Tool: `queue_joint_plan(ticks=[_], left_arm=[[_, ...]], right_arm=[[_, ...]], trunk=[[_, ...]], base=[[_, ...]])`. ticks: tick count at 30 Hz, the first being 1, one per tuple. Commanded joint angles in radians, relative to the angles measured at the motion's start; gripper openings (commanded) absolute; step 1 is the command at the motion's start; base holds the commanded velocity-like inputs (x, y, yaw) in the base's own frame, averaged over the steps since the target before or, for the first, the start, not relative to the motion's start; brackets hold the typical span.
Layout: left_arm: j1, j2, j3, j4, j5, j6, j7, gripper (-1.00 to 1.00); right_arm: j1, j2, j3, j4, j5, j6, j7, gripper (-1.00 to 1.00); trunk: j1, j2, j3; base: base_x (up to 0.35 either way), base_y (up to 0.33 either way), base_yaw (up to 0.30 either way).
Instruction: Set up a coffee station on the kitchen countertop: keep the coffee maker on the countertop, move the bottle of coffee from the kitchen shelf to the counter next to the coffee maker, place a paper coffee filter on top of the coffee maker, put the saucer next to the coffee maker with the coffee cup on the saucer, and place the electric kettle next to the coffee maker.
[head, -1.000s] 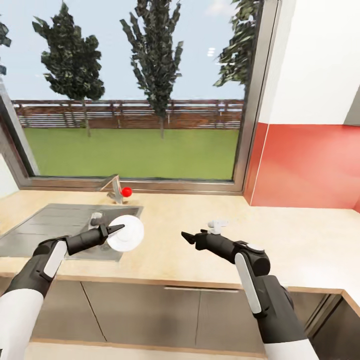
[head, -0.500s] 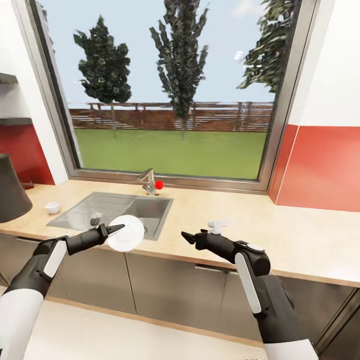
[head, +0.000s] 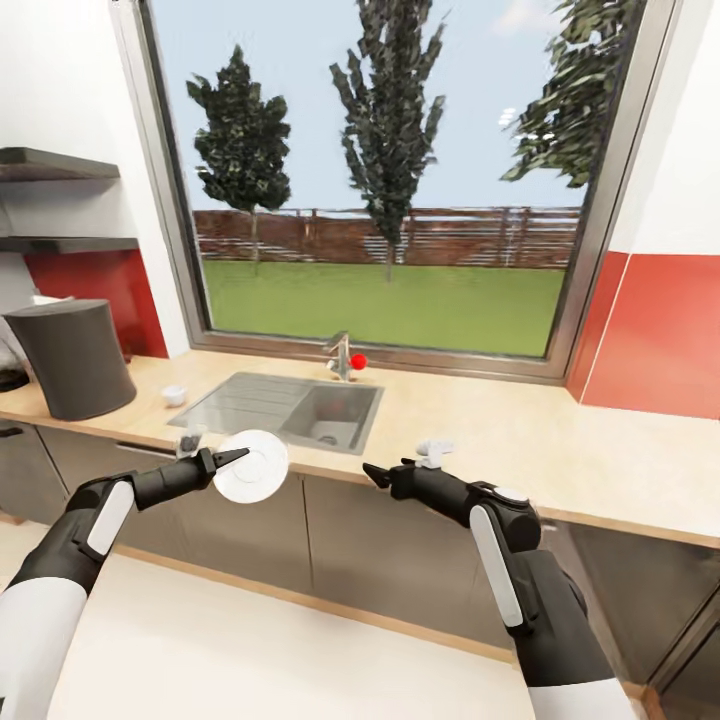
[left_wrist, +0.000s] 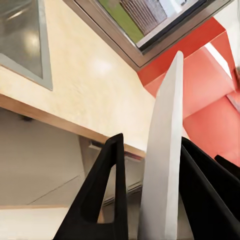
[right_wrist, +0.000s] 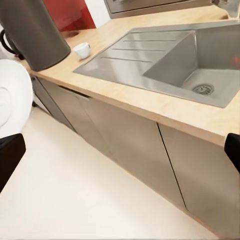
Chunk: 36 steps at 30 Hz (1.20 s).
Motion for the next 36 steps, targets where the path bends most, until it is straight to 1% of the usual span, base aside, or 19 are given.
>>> queue_joint_plan(ticks=[1, 9, 14, 16, 18, 22, 23, 24, 26, 27, 28, 29, 30, 32, 34, 35, 36], left_arm=[[0.000, 0.000, 0.001, 0.001, 0.002, 0.004, -0.003, -1.00], [0.000, 0.000, 0.001, 0.002, 0.000, 0.004, -0.002, -1.00], [0.000, 0.001, 0.000, 0.011, -0.003, 0.003, -0.001, -1.00], [0.000, 0.000, -0.001, 0.014, -0.009, -0.003, -0.001, -1.00], [0.002, 0.000, -0.002, 0.016, -0.013, -0.007, 0.001, -1.00], [0.047, 0.000, 0.000, 0.023, -0.017, -0.018, 0.002, -1.00], [0.059, 0.000, 0.000, 0.024, -0.017, -0.024, 0.001, -1.00], [0.065, 0.000, 0.001, 0.025, -0.015, -0.026, 0.000, -1.00], [0.077, -0.001, 0.001, 0.026, -0.012, -0.028, -0.002, -1.00], [0.084, 0.000, 0.002, 0.026, -0.009, -0.028, -0.004, -1.00], [0.087, 0.000, 0.002, 0.026, -0.007, -0.027, -0.005, -1.00], [0.089, 0.001, 0.003, 0.026, -0.007, -0.027, -0.005, -1.00], [0.092, 0.003, 0.004, 0.027, -0.005, -0.026, -0.006, -1.00], [0.100, 0.006, 0.009, 0.027, -0.004, -0.025, -0.007, -1.00], [0.112, 0.003, 0.036, 0.027, -0.005, -0.028, -0.006, -1.00], [0.120, 0.000, 0.065, 0.027, -0.006, -0.029, -0.006, -1.00], [0.125, -0.001, 0.082, 0.028, -0.006, -0.030, -0.006, -1.00]], right_arm=[[0.000, 0.001, -0.001, -0.001, -0.006, 0.007, -0.001, 1.00], [-0.001, 0.000, -0.001, -0.001, -0.006, 0.007, 0.000, 1.00], [-0.001, 0.001, 0.006, 0.001, -0.005, 0.007, 0.000, 1.00], [-0.001, 0.001, 0.007, 0.014, -0.002, 0.007, -0.002, 1.00], [-0.001, 0.001, 0.006, 0.058, 0.001, 0.006, -0.004, 1.00], [0.000, -0.001, 0.004, 0.245, 0.006, -0.017, -0.007, 1.00], [0.000, -0.003, 0.004, 0.322, 0.014, -0.026, -0.007, 1.00], [0.000, -0.008, 0.005, 0.378, 0.027, -0.030, -0.006, 1.00], [0.000, -0.030, 0.005, 0.492, 0.069, -0.038, -0.008, 1.00], [0.000, -0.045, 0.006, 0.568, 0.098, -0.053, -0.008, 1.00], [0.000, -0.051, 0.005, 0.616, 0.112, -0.068, -0.009, 1.00], [-0.001, -0.055, 0.005, 0.668, 0.122, -0.085, -0.009, 1.00], [0.000, -0.065, 0.005, 0.759, 0.131, -0.112, -0.013, 1.00], [0.000, -0.087, 0.005, 0.900, 0.136, -0.156, -0.041, 1.00], [-0.001, -0.118, 0.005, 1.031, 0.137, -0.227, -0.098, 1.00], [0.000, -0.143, 0.006, 1.115, 0.138, -0.293, -0.142, 1.00], [0.000, -0.158, 0.006, 1.170, 0.138, -0.340, -0.164, 1.00]], trunk=[[0.000, -0.001, -0.001], [0.000, -0.001, -0.001], [0.000, -0.001, -0.001], [0.000, -0.001, -0.001], [0.000, -0.001, -0.001], [0.000, -0.001, -0.001], [0.000, -0.001, -0.001], [0.000, -0.001, -0.001], [0.000, -0.001, -0.001], [0.000, -0.001, -0.001], [0.000, -0.001, -0.001], [0.000, -0.001, -0.001], [0.000, -0.001, -0.001], [0.000, -0.001, -0.001], [0.000, -0.001, -0.001], [0.000, -0.001, -0.001], [0.000, -0.001, -0.001]], base=[[-0.296, 0.223, 0.001], [-0.292, 0.223, 0.000], [-0.243, 0.199, 0.000], [-0.074, 0.063, 0.000], [-0.030, 0.026, 0.000], [-0.009, 0.007, 0.000], [-0.002, 0.002, 0.000], [-0.001, 0.001, 0.000], [0.000, 0.000, 0.000], [0.000, 0.000, 0.000], [0.000, 0.000, 0.000], [0.000, 0.000, 0.000], [0.000, 0.000, 0.000], [0.000, 0.000, 0.000], [0.000, 0.000, 0.000], [0.000, 0.000, 0.000], [0.000, 0.000, 0.000]])
